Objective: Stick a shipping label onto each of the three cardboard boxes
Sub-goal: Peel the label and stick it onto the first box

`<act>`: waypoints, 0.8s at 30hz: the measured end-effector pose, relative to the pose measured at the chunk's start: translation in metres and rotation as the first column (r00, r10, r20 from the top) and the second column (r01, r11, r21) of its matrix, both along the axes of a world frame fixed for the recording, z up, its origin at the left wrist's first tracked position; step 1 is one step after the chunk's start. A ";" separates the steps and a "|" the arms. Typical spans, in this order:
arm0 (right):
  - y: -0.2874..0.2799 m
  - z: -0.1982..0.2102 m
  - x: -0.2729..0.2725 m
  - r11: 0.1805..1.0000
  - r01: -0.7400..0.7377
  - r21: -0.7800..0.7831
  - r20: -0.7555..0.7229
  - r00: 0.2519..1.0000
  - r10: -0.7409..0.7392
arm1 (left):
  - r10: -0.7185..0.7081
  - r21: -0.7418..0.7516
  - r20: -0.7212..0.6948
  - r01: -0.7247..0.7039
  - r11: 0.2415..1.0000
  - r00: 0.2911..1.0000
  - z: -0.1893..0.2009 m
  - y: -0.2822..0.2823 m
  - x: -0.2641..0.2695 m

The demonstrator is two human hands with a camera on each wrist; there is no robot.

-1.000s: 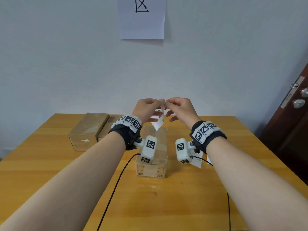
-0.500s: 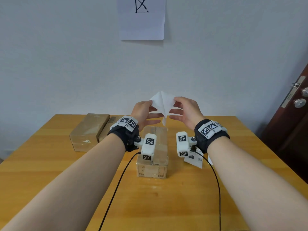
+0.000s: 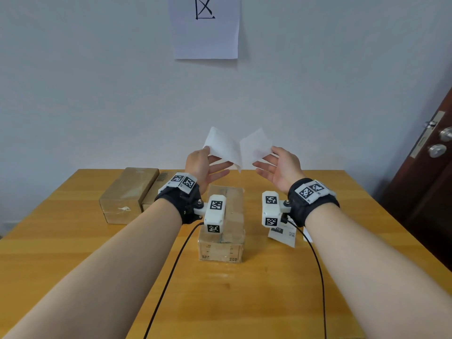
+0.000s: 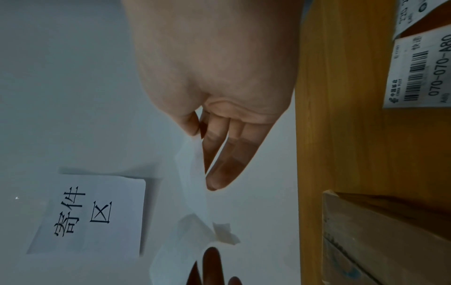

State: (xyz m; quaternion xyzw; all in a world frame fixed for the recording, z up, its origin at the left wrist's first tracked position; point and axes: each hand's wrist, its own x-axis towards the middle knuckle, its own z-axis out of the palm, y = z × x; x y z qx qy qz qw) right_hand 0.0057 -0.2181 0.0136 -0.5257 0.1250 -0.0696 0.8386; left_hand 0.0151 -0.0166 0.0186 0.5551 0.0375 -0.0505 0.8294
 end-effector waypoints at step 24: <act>-0.080 -0.056 -0.017 0.886 0.452 -0.102 -0.304 0.834 -0.460 | 0.095 -0.018 0.016 -0.095 0.995 0.995 -0.007 -0.005 0.004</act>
